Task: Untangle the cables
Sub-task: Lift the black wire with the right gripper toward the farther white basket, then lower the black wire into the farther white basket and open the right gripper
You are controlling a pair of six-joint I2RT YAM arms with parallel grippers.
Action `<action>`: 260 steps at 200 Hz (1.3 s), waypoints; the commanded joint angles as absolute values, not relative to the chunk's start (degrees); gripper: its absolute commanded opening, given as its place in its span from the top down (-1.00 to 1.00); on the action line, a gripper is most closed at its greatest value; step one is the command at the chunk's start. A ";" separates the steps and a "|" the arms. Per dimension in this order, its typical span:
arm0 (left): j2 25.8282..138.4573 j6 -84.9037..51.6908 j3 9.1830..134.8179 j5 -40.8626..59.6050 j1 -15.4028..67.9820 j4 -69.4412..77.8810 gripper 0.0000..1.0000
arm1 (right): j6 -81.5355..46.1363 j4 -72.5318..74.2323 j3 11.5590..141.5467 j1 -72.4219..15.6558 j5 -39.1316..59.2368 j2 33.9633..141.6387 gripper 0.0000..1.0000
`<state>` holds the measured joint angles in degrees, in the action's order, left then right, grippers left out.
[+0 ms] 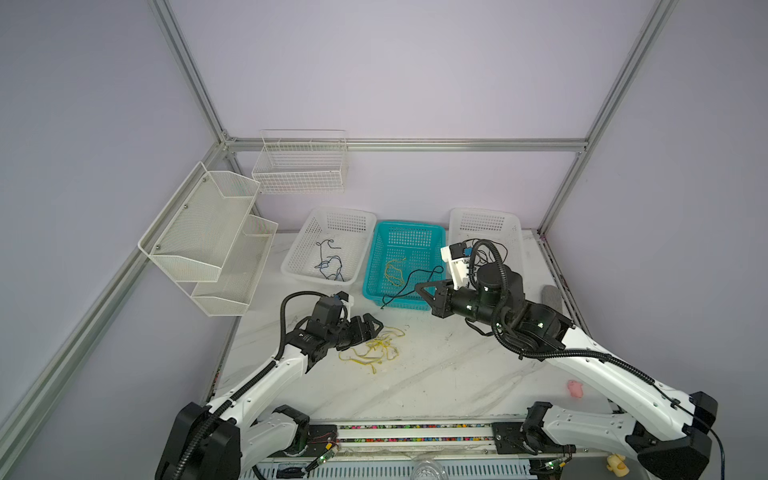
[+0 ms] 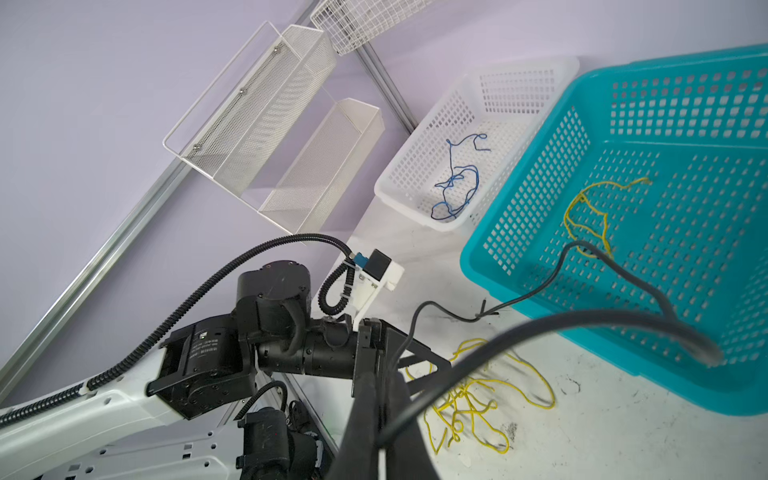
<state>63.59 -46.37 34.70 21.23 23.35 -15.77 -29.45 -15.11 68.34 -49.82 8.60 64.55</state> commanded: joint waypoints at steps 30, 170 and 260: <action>64.86 -46.98 33.23 20.68 24.71 -11.32 -0.73 | -24.33 -18.99 75.89 -50.00 0.43 63.25 1.00; 61.16 -45.09 32.87 15.84 24.78 -13.71 -0.71 | -23.96 -15.51 83.77 -31.86 -21.77 70.24 1.00; 60.56 -44.21 33.59 16.19 24.81 -15.52 -0.71 | -30.47 -1.88 82.18 -14.78 -14.39 86.88 1.00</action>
<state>61.89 -45.80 34.70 16.45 24.51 -15.14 -28.08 -7.11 82.59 -17.06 -17.06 83.26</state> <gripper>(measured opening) 0.854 0.060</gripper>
